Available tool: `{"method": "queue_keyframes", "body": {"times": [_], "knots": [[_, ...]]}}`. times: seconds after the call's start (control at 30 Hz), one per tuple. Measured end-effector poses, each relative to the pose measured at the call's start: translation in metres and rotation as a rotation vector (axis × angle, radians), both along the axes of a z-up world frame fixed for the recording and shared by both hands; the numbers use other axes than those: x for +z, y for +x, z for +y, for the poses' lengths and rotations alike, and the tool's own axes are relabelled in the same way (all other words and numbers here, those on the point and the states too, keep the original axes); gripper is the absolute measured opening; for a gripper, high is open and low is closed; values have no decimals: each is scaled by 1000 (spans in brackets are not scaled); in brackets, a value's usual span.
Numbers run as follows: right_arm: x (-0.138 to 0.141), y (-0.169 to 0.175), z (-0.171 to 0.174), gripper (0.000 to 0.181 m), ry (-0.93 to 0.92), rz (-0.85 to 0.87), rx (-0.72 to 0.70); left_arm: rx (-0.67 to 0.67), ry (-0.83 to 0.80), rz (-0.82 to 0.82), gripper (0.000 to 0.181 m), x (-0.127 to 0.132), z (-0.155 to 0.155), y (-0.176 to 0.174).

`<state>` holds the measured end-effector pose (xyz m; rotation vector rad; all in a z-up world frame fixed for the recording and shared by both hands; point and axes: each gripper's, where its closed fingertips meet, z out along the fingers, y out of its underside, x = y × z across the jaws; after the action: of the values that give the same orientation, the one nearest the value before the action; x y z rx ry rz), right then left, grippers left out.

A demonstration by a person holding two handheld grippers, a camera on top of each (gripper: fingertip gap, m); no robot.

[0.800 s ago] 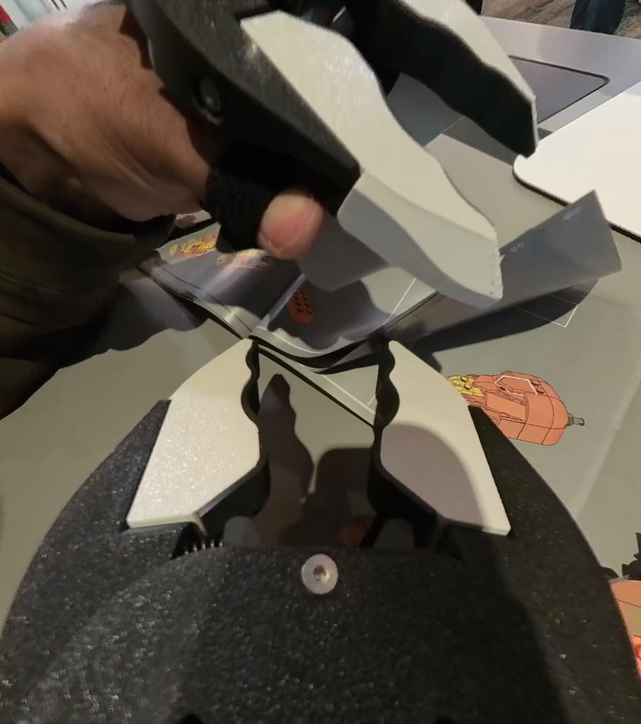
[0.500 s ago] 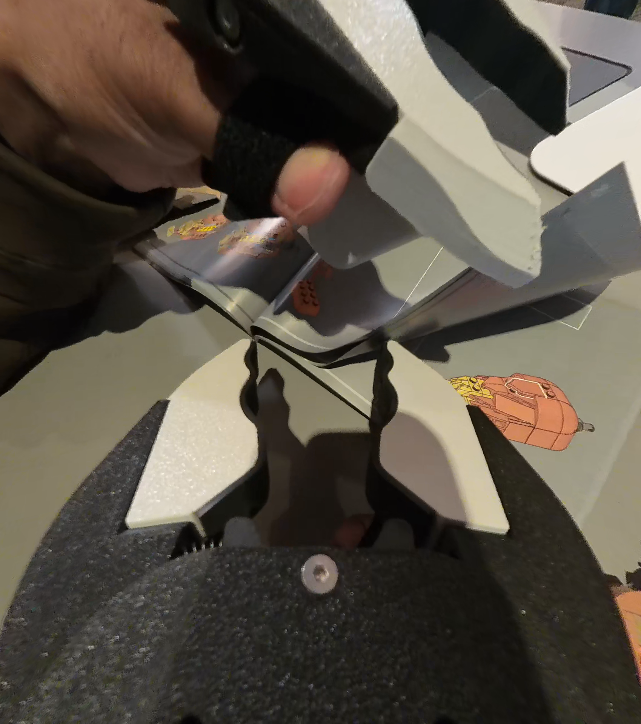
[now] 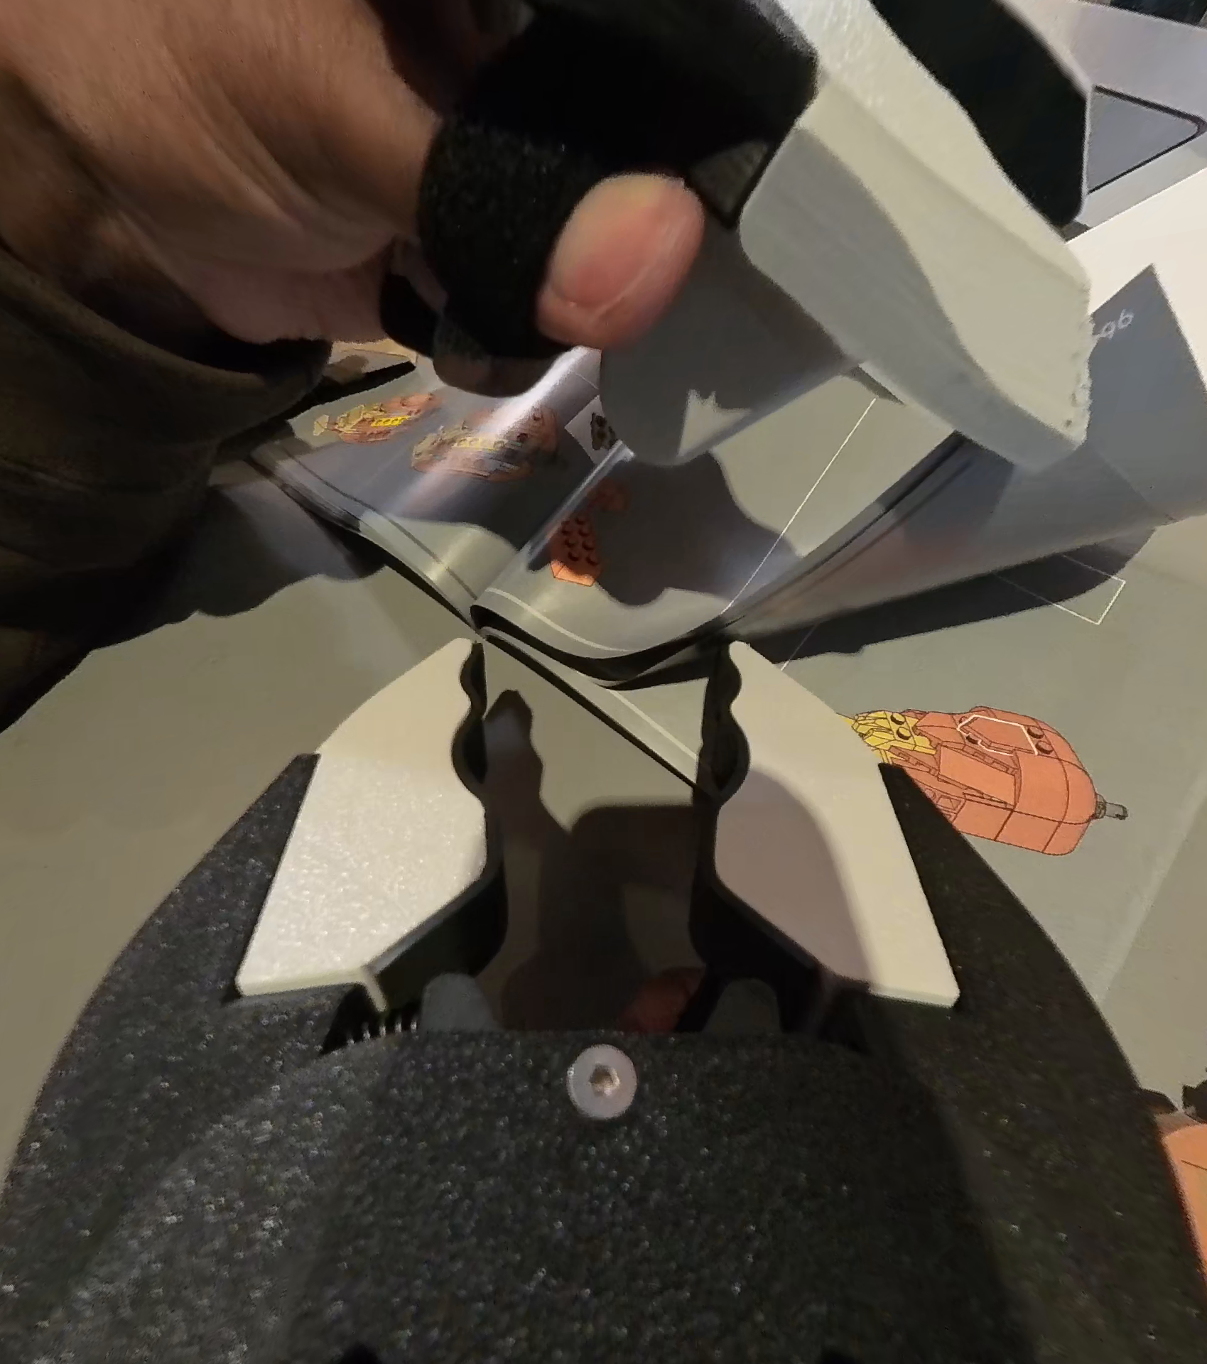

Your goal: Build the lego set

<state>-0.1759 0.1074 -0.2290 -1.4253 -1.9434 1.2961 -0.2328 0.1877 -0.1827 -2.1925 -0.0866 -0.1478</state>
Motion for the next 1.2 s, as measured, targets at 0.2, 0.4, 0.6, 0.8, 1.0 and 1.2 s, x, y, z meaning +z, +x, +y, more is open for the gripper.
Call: {"method": "queue_keyframes", "body": {"times": [0.2,0.4,0.6,0.8,1.0,1.2], "knots": [[-1,0,0,60,5,-1,1,3,11,-53,75,2,0,2],[-1,0,-1,60,17,-1,4,20,18,-115,67,2,-1,1],[-1,0,-1,59,9,-2,1,-2,7,-127,51,0,-1,7],[-1,-1,0,59,4,-1,-2,-42,19,-153,16,3,-2,15],[0,0,0,59,3,2,-3,-60,58,-171,0,14,-4,19],[4,1,2,60,-33,16,-12,9,150,-166,0,41,-14,14]]}}
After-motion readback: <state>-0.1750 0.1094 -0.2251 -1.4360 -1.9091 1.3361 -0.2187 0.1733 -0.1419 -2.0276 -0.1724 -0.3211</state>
